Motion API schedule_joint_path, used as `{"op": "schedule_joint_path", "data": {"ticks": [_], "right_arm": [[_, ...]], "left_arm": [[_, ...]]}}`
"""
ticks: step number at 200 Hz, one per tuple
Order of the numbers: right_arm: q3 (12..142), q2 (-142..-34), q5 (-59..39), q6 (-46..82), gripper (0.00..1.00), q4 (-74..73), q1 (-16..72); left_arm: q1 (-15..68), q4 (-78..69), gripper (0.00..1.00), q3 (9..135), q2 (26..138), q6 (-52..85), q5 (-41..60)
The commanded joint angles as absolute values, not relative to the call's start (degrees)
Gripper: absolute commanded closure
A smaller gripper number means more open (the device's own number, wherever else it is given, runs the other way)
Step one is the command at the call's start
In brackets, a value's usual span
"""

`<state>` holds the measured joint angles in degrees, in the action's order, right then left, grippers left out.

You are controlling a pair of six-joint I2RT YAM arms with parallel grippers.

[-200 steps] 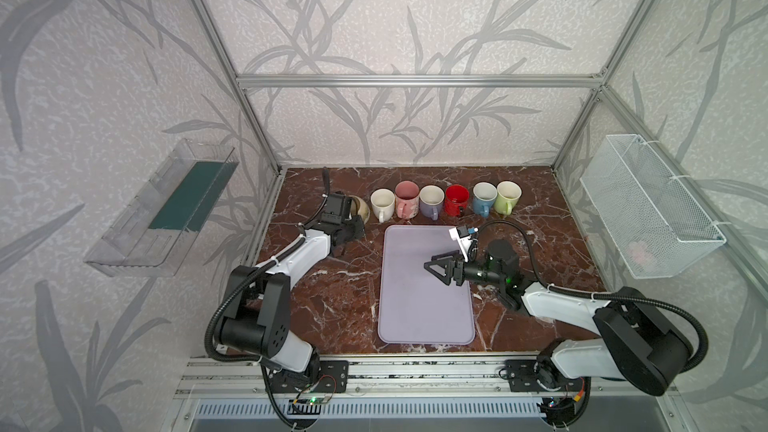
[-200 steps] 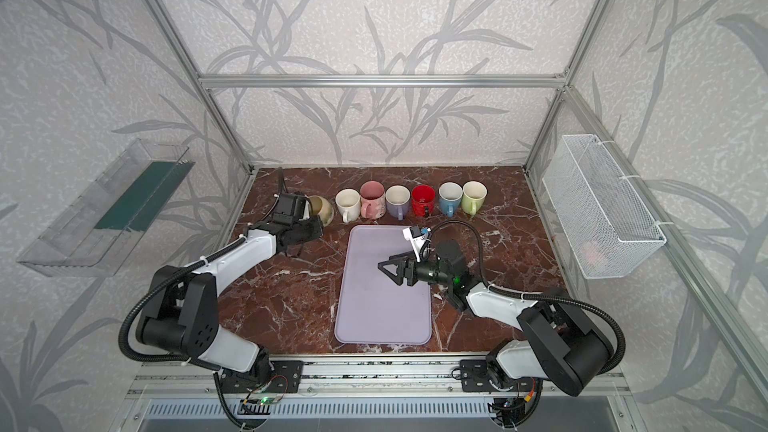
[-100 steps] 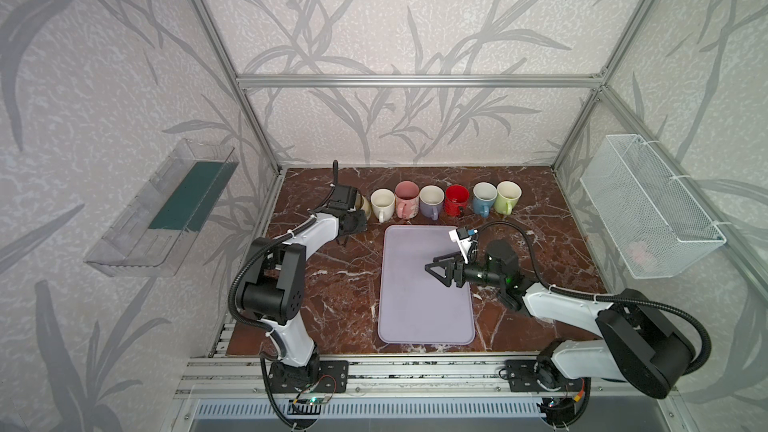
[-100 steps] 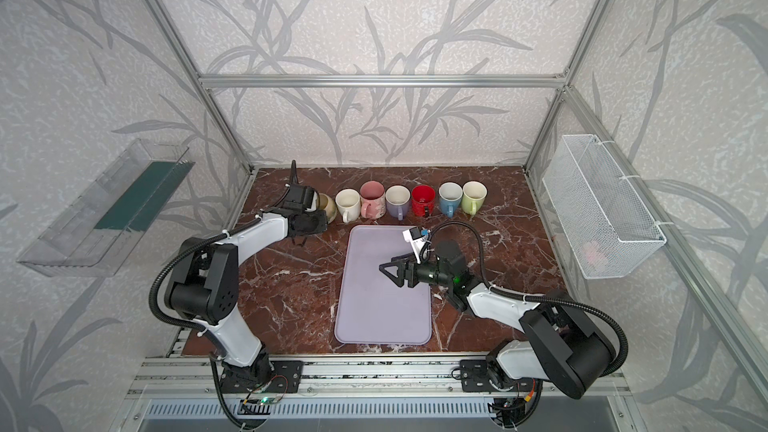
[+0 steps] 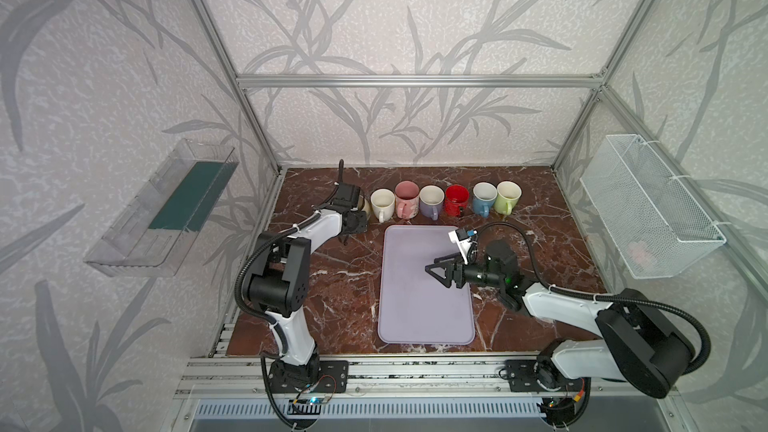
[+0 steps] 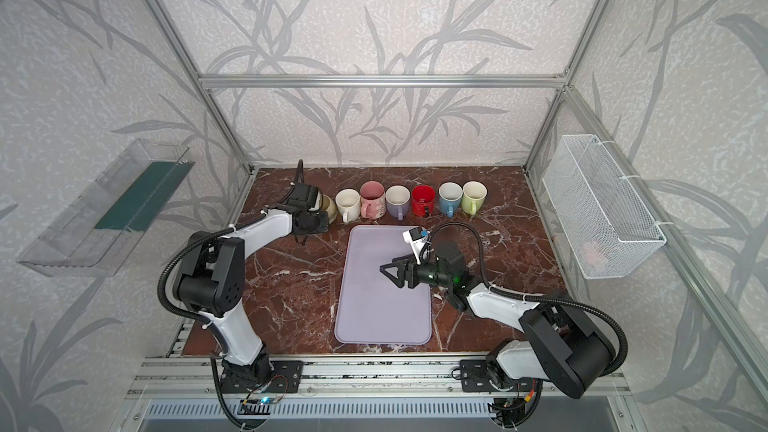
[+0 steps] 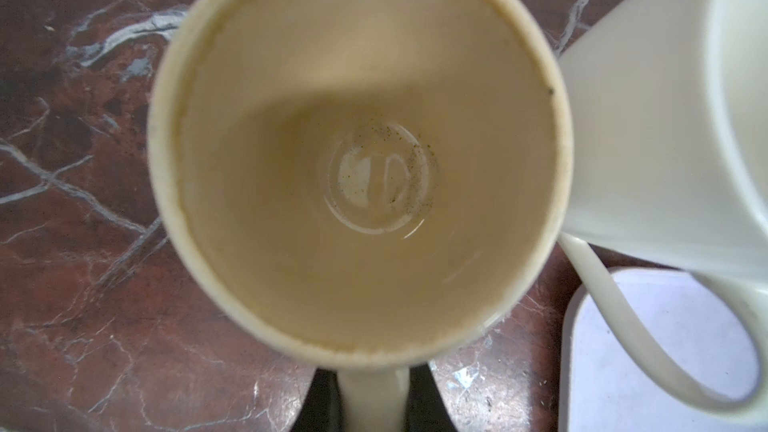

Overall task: Turn the mug right side up
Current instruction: 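Carry the cream mug upright with the left gripper and lower it beside the white mug, then open the left gripper and withdraw while the right gripper draws back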

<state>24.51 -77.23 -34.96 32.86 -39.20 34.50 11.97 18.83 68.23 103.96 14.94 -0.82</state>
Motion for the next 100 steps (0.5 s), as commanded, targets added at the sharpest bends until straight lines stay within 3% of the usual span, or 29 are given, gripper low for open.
{"op": "schedule_joint_path", "data": {"ticks": [1, 37, 100], "right_arm": [[25.29, -77.6, -34.72, 31.9, 0.27, -39.59, 34.63], [25.53, -78.31, -34.72, 31.99, 0.27, -39.9, 34.61], [25.44, -74.4, -32.44, 29.18, 0.26, -35.56, 34.58]], "left_arm": [[12.44, 17.97, 0.94, 69.77, 104.5, 13.5, -2.74], [13.42, 16.59, 0.76, 67.99, 102.82, 13.67, -3.06], [14.06, 16.62, 0.66, 66.12, 98.59, 13.13, -4.48]]}}
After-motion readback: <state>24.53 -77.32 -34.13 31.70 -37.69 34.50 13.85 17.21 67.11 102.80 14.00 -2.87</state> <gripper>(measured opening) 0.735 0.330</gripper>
